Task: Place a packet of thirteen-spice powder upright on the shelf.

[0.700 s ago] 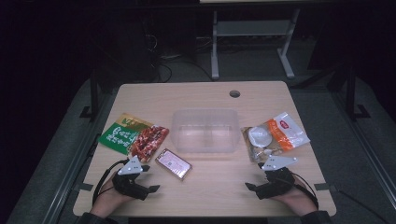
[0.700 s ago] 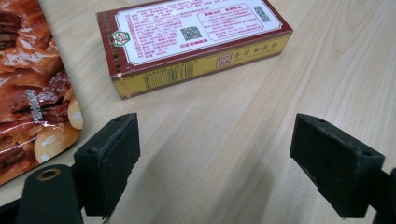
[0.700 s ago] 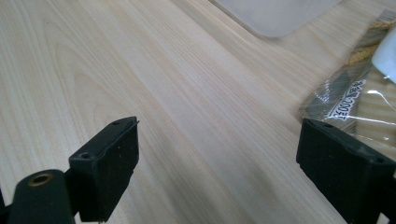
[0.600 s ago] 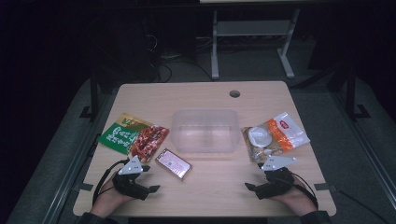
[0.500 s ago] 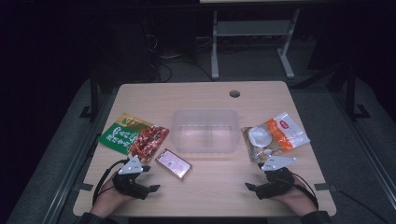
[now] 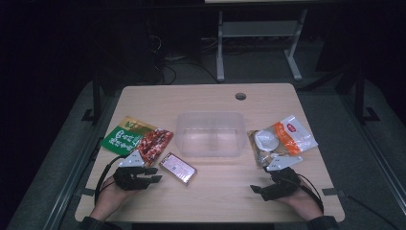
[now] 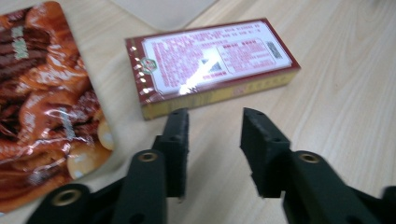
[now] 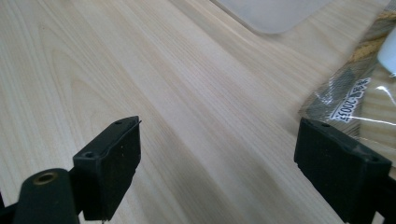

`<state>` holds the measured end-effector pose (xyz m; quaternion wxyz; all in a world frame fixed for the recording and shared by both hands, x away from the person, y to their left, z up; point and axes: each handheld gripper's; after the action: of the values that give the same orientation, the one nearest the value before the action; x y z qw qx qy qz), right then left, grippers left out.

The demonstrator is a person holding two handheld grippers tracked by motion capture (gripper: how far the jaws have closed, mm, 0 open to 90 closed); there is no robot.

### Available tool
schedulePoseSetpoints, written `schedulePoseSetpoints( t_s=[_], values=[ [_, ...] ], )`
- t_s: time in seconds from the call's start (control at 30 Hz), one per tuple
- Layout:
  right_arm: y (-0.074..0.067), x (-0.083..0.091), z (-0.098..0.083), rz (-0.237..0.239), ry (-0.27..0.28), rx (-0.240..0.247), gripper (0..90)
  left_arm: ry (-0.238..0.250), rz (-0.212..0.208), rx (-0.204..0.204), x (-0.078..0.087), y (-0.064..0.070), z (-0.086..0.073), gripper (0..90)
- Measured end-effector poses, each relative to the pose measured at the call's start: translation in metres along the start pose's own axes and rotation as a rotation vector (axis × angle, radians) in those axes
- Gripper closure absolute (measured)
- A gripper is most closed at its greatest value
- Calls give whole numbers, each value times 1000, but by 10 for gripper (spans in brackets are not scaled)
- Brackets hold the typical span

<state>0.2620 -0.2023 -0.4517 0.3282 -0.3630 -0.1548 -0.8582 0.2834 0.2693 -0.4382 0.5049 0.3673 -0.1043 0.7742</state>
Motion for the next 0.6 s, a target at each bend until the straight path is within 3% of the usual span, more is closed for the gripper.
schedulePoseSetpoints(
  t_s=[0.13,0.3,0.47,0.6],
  values=[
    [-1,-2,2,2,-6,4,140,9,6,9,0,-4,5,727],
    [-3,-6,5,1,1,-31,139,11,22,10,2,-9,11,893],
    [-6,-8,6,-6,11,-40,140,35,19,12,0,-16,19,898],
    [-9,-7,5,-6,26,-15,140,15,26,-5,-3,-18,25,898]
  ],
)
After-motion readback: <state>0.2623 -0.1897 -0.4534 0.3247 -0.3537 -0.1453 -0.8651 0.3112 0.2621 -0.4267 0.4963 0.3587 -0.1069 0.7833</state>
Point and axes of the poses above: each handheld gripper's, and its own axes: x roughly backward along the jaws, z roughly out of its top, y roughly to its right, and after that the axes turned 9 degrees about -z, right-handed
